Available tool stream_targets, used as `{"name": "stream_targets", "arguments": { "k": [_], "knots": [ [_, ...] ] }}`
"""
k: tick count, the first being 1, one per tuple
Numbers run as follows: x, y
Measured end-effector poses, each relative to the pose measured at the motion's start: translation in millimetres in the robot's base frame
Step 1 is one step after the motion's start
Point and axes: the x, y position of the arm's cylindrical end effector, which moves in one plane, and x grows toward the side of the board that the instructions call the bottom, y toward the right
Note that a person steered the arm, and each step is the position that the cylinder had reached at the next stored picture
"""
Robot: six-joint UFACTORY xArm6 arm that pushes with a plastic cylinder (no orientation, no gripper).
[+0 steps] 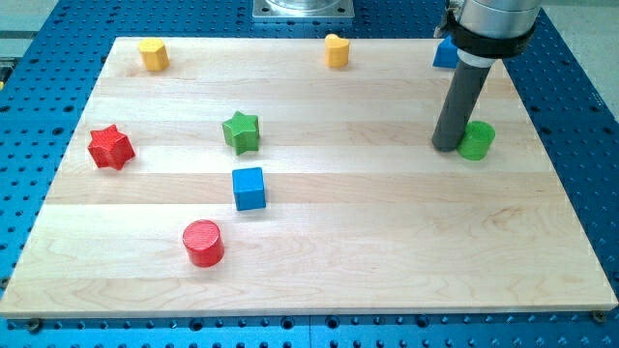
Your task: Slide the green star at the bottom right of the board
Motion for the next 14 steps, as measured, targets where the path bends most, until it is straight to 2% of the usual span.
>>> {"name": "stream_targets", "arguments": {
  "k": [3,4,5,6,8,10,11,13,14],
  "knots": [
    [0.0,-5.4],
    [-27.0,-18.7],
    [-73.6,-57.7],
    [-78.0,-109.4],
    [-81.6,-126.6],
    [-87.0,-227.9],
    [-74.3,-270.8],
    [17.3,-272.3],
    [13.3,-278.8]
  ]
}}
